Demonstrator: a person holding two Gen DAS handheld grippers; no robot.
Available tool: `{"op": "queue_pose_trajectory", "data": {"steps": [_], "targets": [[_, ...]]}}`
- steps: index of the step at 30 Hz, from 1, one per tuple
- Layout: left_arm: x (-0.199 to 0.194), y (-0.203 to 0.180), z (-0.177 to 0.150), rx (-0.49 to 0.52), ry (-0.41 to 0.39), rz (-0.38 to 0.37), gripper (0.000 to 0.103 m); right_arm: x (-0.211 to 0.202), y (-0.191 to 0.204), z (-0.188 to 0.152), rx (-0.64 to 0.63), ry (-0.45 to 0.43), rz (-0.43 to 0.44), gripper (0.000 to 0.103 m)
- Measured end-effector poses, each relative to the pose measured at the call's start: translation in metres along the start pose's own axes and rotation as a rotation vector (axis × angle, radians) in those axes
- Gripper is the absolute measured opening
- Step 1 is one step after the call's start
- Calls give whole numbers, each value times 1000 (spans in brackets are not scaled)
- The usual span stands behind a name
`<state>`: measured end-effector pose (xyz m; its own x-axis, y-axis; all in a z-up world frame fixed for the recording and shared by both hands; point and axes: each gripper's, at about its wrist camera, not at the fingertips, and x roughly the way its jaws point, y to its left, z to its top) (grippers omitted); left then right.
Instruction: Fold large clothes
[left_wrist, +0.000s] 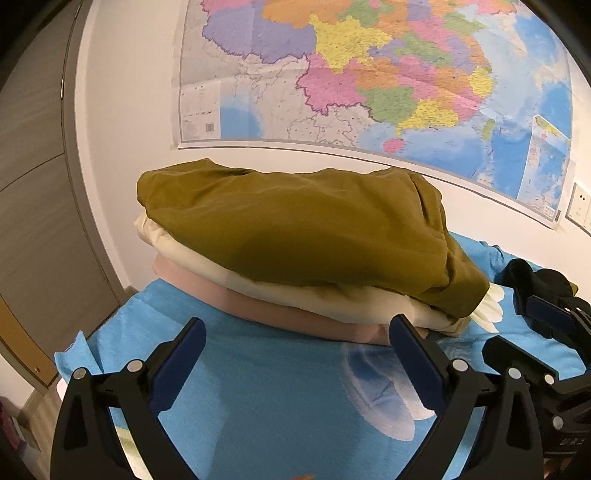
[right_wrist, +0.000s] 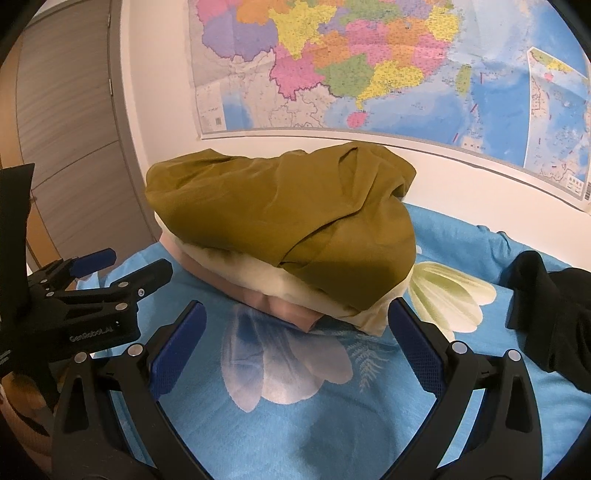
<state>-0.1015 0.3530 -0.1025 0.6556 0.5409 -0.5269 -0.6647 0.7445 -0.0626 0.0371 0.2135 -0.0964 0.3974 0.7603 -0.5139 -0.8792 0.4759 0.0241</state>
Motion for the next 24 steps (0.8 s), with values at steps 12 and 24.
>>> {"op": "queue_pose_trajectory", "data": {"steps": [12,24], "targets": [[-6,-8,-3,5,6,-21,96,-7,3,-1,2,-5,-6,97],[-9,-7,-4,6,0,-18,96,-10,1,1,3,-8,-8,97]]}}
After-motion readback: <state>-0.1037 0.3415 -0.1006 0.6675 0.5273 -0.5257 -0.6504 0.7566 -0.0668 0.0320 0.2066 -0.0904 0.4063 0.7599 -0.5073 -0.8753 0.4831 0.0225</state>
